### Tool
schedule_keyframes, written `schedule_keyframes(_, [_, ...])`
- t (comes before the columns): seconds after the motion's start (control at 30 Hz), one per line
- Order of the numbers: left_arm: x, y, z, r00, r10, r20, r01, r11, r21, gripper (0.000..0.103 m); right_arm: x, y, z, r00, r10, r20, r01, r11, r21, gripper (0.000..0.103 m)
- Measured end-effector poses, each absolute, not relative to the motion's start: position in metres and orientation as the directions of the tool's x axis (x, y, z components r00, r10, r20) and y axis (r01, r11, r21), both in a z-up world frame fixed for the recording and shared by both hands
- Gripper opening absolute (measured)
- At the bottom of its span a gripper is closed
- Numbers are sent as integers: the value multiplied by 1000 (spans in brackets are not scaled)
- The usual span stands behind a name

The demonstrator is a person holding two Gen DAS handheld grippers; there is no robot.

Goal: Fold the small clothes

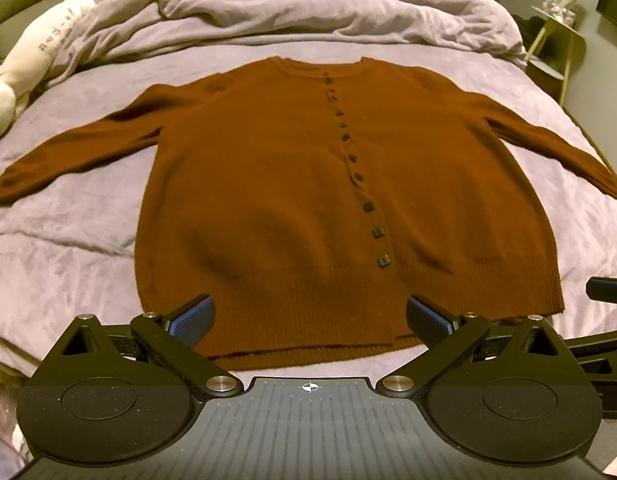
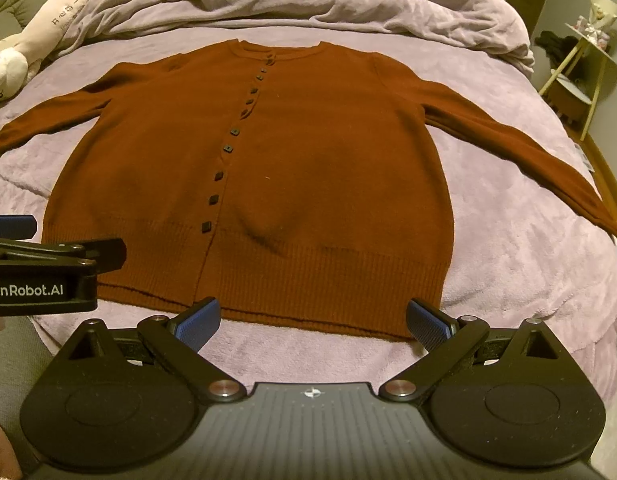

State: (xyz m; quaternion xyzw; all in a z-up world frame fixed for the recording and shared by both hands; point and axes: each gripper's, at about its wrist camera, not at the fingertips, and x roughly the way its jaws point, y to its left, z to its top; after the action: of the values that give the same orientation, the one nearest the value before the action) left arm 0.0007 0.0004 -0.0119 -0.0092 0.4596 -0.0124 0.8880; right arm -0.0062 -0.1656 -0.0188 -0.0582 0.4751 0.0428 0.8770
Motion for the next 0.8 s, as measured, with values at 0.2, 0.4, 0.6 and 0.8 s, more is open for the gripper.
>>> schedule_keyframes(0.2, [1,0,-13,575,-32,-818,14,999,-29,103,-6,-165,-18,549,20,-836,-132,989,-63,99])
schedule_keyframes(0.4, [2,0,-13,570,-33,-821,14,999,-31,103,-6,-165,-17,550,22,-835,-132,989,-61,99])
schedule_keyframes(0.6, [3,1,-12,568,-34,-822,15,999,-31,103,-7,-166,-17,551,25,-834,-135,989,-60,99])
schedule_keyframes(0.8, [3,2,-12,563,-34,-825,13,999,-33,103,-7,-166,-16,551,26,-834,-135,989,-59,99])
